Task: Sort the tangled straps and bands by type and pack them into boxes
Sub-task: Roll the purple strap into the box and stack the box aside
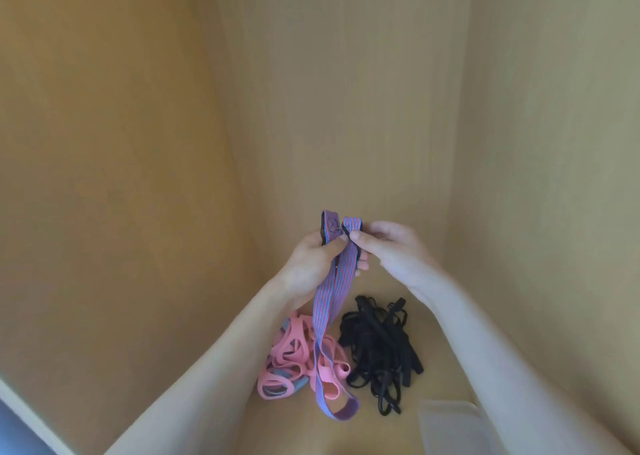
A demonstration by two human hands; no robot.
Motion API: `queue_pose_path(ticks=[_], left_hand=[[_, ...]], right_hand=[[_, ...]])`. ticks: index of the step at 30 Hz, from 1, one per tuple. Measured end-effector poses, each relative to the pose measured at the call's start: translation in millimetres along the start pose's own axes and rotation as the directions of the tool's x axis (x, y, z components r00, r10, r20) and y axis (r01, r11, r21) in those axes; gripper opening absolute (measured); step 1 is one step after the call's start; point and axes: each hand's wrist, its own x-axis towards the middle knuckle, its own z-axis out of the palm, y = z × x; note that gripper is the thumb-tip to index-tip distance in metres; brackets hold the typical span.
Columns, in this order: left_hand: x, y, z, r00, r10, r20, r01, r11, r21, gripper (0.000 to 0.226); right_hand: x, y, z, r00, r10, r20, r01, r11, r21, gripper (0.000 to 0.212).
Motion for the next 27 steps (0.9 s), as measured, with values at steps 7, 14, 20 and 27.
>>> queue_pose_path(ticks=[7,14,20,27], left_hand=[[10,11,8,0.994,-0.088,0.061,0.098,0.975,-0.198,0.04],[30,8,16,0.991,0.036,-0.131,-0.043,0.998,-0.047,0.028],[24,12,11,0.99,0.131,-0.06,-0.128,0.99,0.055,0.014],[19,21,6,0.992,0.124,-0.037,-0.121,0.99,0.074,0.012]], right_hand=[[11,-13,6,0.989,-0.002,-0.145,0.006,1.0,0.03,0.013],[25,-16,-11,0.969,-0.049,-0.243,0.046,0.999,-0.017,0.008],[29,-13,-16,0.974,-0.029,-0.224,0.026,0.999,-0.019,0.017],[31,-15,-11,0.979,0.01,-0.205,0.014,0.993,0.113,0.007]])
